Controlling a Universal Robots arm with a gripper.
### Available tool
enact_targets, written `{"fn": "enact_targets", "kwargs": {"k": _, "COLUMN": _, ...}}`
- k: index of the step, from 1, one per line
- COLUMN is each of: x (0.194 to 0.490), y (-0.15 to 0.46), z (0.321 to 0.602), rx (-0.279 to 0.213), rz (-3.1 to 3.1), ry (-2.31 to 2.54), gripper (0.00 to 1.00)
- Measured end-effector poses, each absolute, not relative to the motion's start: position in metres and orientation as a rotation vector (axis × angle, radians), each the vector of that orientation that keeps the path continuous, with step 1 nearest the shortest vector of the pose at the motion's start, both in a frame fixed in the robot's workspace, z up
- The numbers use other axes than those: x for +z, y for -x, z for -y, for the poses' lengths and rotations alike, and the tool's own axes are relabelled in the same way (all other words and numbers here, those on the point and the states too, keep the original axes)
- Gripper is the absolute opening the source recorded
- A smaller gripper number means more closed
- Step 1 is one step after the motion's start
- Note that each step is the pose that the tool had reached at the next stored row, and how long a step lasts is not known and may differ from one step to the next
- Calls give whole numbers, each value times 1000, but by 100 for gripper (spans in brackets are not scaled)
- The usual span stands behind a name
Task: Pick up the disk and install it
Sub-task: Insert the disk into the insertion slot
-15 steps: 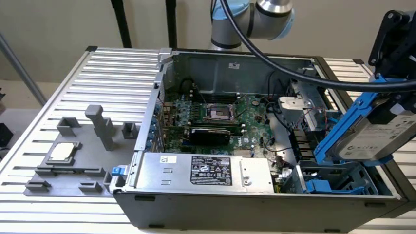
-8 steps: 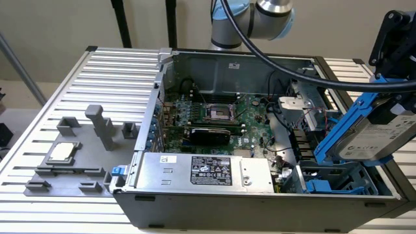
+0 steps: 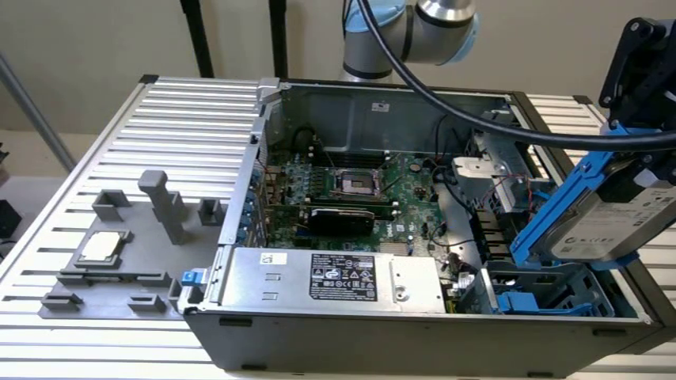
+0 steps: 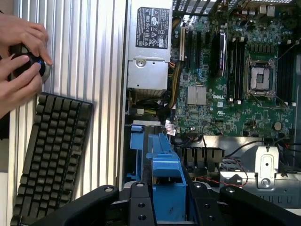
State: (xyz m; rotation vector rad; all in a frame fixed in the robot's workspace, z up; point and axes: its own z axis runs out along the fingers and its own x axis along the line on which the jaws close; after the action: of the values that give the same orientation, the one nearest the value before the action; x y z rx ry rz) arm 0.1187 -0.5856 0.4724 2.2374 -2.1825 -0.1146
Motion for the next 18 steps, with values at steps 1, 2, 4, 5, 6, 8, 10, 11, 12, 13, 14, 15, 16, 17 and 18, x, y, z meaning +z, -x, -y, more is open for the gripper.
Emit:
{"fn": "enact_targets", "kwargs": {"k": 1, "x": 471, "y": -118, "z": 586, "rx": -114, "rz": 2183, "ry": -2238, "gripper": 33}}
{"fn": "enact_targets", "kwargs": {"k": 2, "x": 470, "y": -117, "z": 586, "rx": -114, "rz": 2183, "ry": -2238, "gripper": 33}}
{"fn": "enact_targets", "kwargs": {"k": 4, "x": 466, "y": -115, "z": 586, "rx": -114, "rz": 2184, "ry": -2237, "gripper": 33}}
{"fn": "enact_targets", "kwargs": {"k": 5, "x": 464, "y": -115, "z": 586, "rx": -114, "rz": 2184, "ry": -2237, "gripper": 33}}
{"fn": "enact_targets", "kwargs": {"k": 6, "x": 462, "y": -114, "z": 587, "rx": -114, "rz": 2184, "ry": -2237, "gripper": 33}}
{"fn": "enact_targets", "kwargs": {"k": 8, "x": 459, "y": -113, "z": 588, "rx": -114, "rz": 2185, "ry": -2236, "gripper": 33}}
{"fn": "enact_targets", "kwargs": {"k": 10, "x": 455, "y": -113, "z": 591, "rx": -114, "rz": 2185, "ry": -2236, "gripper": 33}}
{"fn": "enact_targets", "kwargs": {"k": 11, "x": 454, "y": -113, "z": 594, "rx": -114, "rz": 2185, "ry": -2236, "gripper": 33}}
{"fn": "enact_targets", "kwargs": {"k": 12, "x": 452, "y": -112, "z": 596, "rx": -114, "rz": 2185, "ry": -2236, "gripper": 33}}
{"fn": "enact_targets", "kwargs": {"k": 13, "x": 451, "y": -112, "z": 596, "rx": -114, "rz": 2186, "ry": -2235, "gripper": 33}}
{"fn": "enact_targets", "kwargs": {"k": 14, "x": 450, "y": -111, "z": 596, "rx": -114, "rz": 2186, "ry": -2234, "gripper": 33}}
{"fn": "enact_targets", "kwargs": {"k": 15, "x": 450, "y": -110, "z": 597, "rx": -114, "rz": 2187, "ry": -2233, "gripper": 33}}
{"fn": "enact_targets", "kwargs": {"k": 16, "x": 449, "y": -110, "z": 597, "rx": -114, "rz": 2188, "ry": -2233, "gripper": 33}}
{"fn": "enact_targets", "kwargs": {"k": 17, "x": 449, "y": -110, "z": 597, "rx": -114, "rz": 2188, "ry": -2233, "gripper": 33}}
{"fn": "enact_targets", "kwargs": {"k": 18, "x": 449, "y": -110, "z": 596, "rx": -114, "rz": 2188, "ry": -2232, "gripper": 33}}
